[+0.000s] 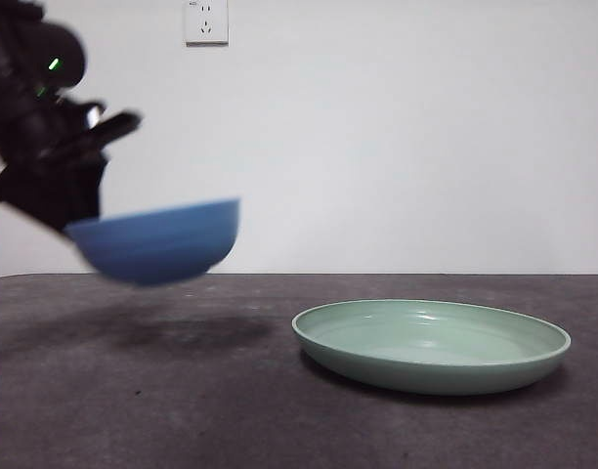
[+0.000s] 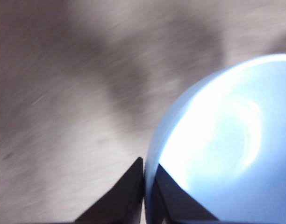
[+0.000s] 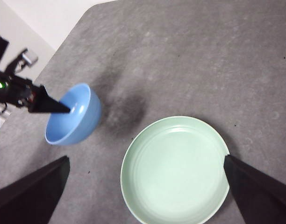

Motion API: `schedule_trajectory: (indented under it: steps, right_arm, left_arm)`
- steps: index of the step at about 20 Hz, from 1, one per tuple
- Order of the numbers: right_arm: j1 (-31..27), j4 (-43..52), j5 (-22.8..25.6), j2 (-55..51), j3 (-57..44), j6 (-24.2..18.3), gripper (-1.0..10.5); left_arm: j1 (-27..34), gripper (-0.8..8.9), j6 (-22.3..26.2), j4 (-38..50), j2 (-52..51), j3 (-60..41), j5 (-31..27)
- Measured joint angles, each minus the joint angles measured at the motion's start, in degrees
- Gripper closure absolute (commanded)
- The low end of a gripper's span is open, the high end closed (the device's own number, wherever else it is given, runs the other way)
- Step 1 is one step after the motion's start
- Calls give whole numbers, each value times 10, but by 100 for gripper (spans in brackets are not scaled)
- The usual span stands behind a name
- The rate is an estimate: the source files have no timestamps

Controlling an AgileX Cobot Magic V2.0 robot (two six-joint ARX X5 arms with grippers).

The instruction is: Pick up the blue bowl, put it on the green plate, put it on desk

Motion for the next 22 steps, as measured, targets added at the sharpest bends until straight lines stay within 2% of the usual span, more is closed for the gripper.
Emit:
schedule_trajectory:
  steps: [5, 8, 13, 17, 22]
  right_arm:
    - [0, -27, 0, -37, 0, -1, 359]
    - [0, -29, 0, -59, 0, -1, 359]
    - [0, -29, 12, -73, 0, -3, 359]
    - [0, -30, 14, -72, 0, -3, 359]
    - [0, -37, 14, -72, 0, -3, 359]
  left_arm:
    - [-88, 798, -2, -68, 11, 129, 0]
    - [-155, 799, -4, -63, 42, 174, -2]
    - [-262, 799, -5, -61, 148, 237, -41]
    - [-299, 799, -5, -56, 226, 285, -55]
    - [-306, 798, -5, -32, 276, 302, -97]
